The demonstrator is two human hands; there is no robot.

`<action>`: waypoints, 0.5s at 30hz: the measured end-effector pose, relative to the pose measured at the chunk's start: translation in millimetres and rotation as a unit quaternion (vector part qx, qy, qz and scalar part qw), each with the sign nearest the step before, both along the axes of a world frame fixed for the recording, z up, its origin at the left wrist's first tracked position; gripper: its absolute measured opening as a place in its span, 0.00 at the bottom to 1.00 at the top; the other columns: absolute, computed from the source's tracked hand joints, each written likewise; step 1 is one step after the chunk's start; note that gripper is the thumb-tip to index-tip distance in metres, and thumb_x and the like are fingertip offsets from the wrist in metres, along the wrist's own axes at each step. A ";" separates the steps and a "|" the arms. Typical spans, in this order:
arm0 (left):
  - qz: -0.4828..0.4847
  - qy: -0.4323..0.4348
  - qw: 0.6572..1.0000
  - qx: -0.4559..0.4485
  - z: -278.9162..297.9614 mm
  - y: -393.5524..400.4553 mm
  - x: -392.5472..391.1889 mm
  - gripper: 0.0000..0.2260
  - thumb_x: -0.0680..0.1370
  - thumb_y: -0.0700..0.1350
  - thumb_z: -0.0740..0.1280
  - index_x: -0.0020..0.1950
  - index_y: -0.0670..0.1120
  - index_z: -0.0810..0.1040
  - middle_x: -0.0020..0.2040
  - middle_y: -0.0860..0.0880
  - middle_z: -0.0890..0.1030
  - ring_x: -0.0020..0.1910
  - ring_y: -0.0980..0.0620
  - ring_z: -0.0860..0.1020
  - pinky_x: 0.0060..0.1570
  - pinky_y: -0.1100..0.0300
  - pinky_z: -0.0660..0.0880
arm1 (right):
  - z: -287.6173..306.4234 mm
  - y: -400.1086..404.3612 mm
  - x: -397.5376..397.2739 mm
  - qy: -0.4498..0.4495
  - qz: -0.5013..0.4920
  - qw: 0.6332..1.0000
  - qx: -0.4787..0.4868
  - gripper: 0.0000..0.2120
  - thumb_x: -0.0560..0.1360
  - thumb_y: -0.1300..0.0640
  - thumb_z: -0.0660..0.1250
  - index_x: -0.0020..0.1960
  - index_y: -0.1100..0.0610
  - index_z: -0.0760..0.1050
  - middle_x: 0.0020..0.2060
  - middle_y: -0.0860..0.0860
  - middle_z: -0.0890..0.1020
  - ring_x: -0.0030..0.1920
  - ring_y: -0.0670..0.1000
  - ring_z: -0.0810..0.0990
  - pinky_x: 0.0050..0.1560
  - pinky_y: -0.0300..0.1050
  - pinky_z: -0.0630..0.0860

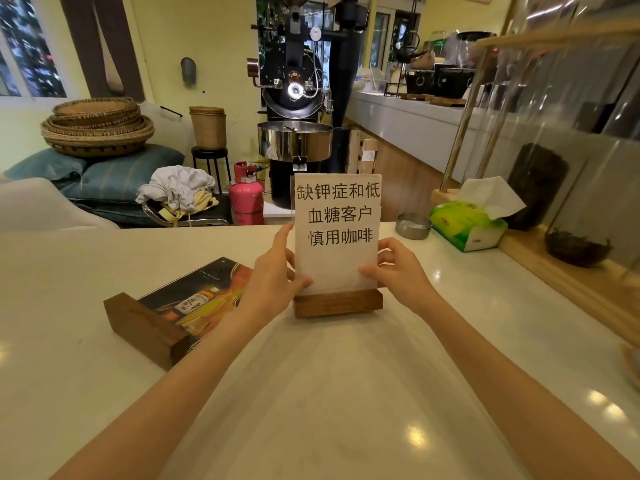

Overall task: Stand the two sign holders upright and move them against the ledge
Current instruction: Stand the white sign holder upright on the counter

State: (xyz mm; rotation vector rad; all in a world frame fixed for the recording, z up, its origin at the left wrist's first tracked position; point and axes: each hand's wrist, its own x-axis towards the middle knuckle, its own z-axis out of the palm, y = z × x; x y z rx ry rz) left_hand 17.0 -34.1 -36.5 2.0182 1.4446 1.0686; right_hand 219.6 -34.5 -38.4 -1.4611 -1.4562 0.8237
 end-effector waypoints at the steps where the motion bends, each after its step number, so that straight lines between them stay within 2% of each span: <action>1: 0.000 0.003 1.000 0.011 -2.0 -0.5 0.1 0.40 0.69 0.38 0.72 0.72 0.52 0.50 0.43 0.51 0.73 0.38 0.55 0.76 0.34 0.70 0.70 | -2.2 -2.0 -0.2 0.007 0.000 1.000 0.013 0.13 0.71 0.60 0.69 0.51 0.55 0.68 0.50 0.54 0.79 0.48 0.55 0.79 0.42 0.46 0.80; 4: 0.004 0.004 0.999 0.038 -7.6 -4.0 1.0 0.39 0.70 0.38 0.71 0.72 0.50 0.51 0.45 0.51 0.73 0.41 0.52 0.77 0.40 0.63 0.73 | -6.4 -8.3 -0.4 0.013 -0.001 0.999 0.037 0.12 0.72 0.60 0.68 0.51 0.55 0.67 0.51 0.53 0.78 0.48 0.54 0.79 0.41 0.40 0.78; 6: 0.005 -0.003 0.998 0.060 -12.2 -7.6 1.2 0.36 0.70 0.38 0.71 0.71 0.48 0.54 0.44 0.53 0.72 0.39 0.54 0.76 0.40 0.64 0.73 | -7.5 -12.8 -1.1 0.003 -0.006 0.999 0.041 0.12 0.72 0.59 0.67 0.52 0.55 0.67 0.51 0.50 0.77 0.49 0.53 0.78 0.43 0.40 0.78; 10: 0.004 -0.008 0.997 0.077 -17.8 -13.2 0.6 0.28 0.70 0.37 0.70 0.66 0.44 0.60 0.45 0.50 0.72 0.42 0.52 0.76 0.38 0.65 0.72 | -9.7 -20.9 -3.0 -0.002 -0.013 0.999 0.046 0.13 0.73 0.60 0.67 0.53 0.55 0.66 0.54 0.50 0.76 0.51 0.52 0.77 0.49 0.44 0.78; 13: 0.001 0.000 0.998 0.067 -17.5 -15.5 1.6 0.25 0.71 0.38 0.69 0.64 0.43 0.60 0.47 0.50 0.72 0.44 0.51 0.75 0.40 0.63 0.72 | -10.6 -23.9 -4.2 -0.008 -0.024 0.999 0.043 0.14 0.72 0.60 0.68 0.53 0.54 0.66 0.59 0.53 0.77 0.51 0.51 0.76 0.51 0.44 0.77; 15: -0.002 -0.003 0.998 0.061 -17.0 -17.1 2.5 0.24 0.72 0.38 0.68 0.63 0.43 0.61 0.48 0.50 0.71 0.45 0.52 0.75 0.39 0.65 0.72 | -11.0 -25.1 -5.0 -0.008 -0.031 0.999 0.036 0.14 0.72 0.60 0.68 0.54 0.54 0.67 0.62 0.54 0.76 0.54 0.52 0.76 0.54 0.47 0.76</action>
